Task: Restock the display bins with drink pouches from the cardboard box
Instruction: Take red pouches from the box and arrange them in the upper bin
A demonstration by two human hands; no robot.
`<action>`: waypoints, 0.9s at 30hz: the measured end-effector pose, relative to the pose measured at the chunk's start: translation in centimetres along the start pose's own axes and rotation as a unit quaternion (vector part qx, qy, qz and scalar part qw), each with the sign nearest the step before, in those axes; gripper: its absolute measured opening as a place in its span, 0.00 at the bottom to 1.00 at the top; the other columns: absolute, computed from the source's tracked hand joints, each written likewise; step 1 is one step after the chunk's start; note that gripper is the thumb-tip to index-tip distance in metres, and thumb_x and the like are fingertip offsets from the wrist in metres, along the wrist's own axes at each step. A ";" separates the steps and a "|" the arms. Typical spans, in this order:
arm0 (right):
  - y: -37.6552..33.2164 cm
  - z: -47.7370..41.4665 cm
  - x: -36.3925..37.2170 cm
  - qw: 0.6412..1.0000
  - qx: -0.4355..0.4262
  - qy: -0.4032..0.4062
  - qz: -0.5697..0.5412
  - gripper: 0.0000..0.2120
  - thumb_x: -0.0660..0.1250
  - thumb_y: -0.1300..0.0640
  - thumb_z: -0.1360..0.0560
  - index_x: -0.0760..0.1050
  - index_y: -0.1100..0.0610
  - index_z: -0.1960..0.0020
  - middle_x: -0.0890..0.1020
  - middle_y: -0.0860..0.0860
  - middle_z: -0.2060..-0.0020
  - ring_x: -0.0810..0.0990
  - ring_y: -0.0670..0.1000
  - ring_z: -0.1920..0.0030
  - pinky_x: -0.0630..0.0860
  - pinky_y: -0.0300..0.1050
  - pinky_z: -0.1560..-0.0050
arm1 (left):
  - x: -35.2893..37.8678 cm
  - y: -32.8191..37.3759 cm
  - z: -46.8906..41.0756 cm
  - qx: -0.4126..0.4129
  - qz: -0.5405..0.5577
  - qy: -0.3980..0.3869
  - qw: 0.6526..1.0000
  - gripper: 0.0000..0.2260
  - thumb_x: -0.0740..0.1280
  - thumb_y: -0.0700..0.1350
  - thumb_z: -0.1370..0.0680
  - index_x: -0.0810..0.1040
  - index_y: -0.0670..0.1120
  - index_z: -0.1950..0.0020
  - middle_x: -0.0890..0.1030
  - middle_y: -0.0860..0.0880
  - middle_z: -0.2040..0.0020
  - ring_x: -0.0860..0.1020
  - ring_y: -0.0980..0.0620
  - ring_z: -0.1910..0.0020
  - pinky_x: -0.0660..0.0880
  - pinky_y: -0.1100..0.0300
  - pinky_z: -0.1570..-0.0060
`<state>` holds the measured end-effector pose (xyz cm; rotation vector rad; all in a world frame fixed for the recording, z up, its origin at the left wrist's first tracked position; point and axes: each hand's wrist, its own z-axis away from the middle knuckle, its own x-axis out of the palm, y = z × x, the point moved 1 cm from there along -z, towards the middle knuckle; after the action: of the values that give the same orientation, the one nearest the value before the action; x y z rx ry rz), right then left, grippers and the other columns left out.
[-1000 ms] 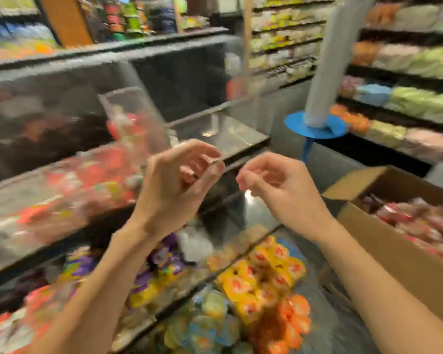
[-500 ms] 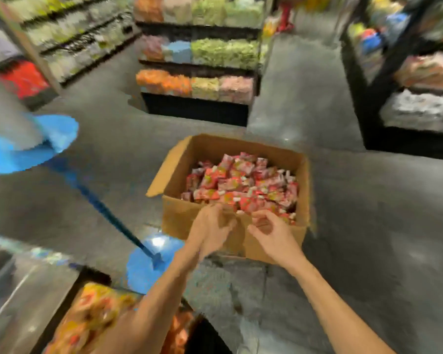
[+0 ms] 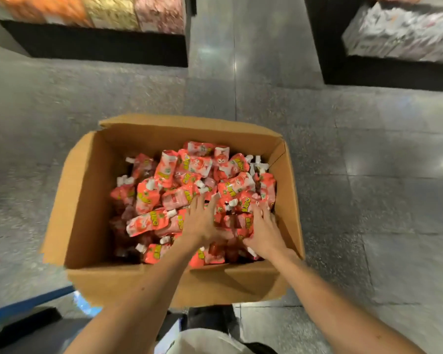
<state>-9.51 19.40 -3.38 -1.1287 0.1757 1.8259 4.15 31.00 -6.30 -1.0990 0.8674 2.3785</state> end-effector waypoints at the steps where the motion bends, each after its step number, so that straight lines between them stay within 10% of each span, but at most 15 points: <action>1: 0.1 -1.6 0.1 1.000 -0.009 0.016 0.025 0.48 0.75 0.55 0.27 0.46 0.54 0.19 0.48 0.55 0.20 0.51 0.59 0.21 0.58 0.54 0.24 | 0.3 0.1 -1.1 0.012 -0.028 -0.021 0.999 0.54 0.76 0.65 0.33 0.45 0.55 0.19 0.45 0.44 0.19 0.45 0.40 0.20 0.53 0.39 0.23; 5: 0.4 -6.2 -0.2 0.996 -0.018 0.020 0.087 0.51 0.72 0.49 0.25 0.37 0.56 0.20 0.43 0.58 0.20 0.41 0.59 0.20 0.51 0.58 0.22 | 1.9 1.3 -3.5 0.036 -0.127 -0.138 0.982 0.63 0.72 0.74 0.37 0.31 0.54 0.21 0.28 0.41 0.22 0.31 0.37 0.23 0.46 0.30 0.27; 9: 0.6 -6.5 0.5 0.989 -0.011 -0.041 0.141 0.59 0.74 0.51 0.27 0.26 0.54 0.23 0.49 0.58 0.20 0.46 0.60 0.21 0.60 0.64 0.28 | 2.2 1.8 -2.6 0.055 -0.201 -0.134 0.969 0.63 0.68 0.77 0.38 0.33 0.51 0.20 0.34 0.35 0.21 0.47 0.33 0.21 0.55 0.29 0.30; 15: 2.1 -5.8 0.4 0.987 0.028 -0.047 0.151 0.49 0.78 0.49 0.31 0.50 0.53 0.22 0.61 0.58 0.26 0.62 0.60 0.27 0.70 0.62 0.33 | 2.6 2.3 -0.6 0.093 -0.209 -0.082 0.970 0.39 0.70 0.69 0.32 0.67 0.48 0.29 0.57 0.39 0.26 0.60 0.38 0.29 0.62 0.37 0.34; 27: 1.5 -5.2 1.2 0.983 0.103 -0.123 -0.085 0.56 0.81 0.40 0.44 0.59 0.47 0.23 0.78 0.49 0.38 0.73 0.56 0.34 0.70 0.60 0.34 | 0.6 0.2 1.1 0.105 -0.103 -0.098 0.984 0.31 0.69 0.52 0.23 0.60 0.50 0.24 0.65 0.44 0.31 0.64 0.41 0.33 0.73 0.50 0.44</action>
<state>-7.66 16.52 -7.70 -0.7449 0.1166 1.7324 3.05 31.60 -6.16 -0.8140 0.8659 2.1269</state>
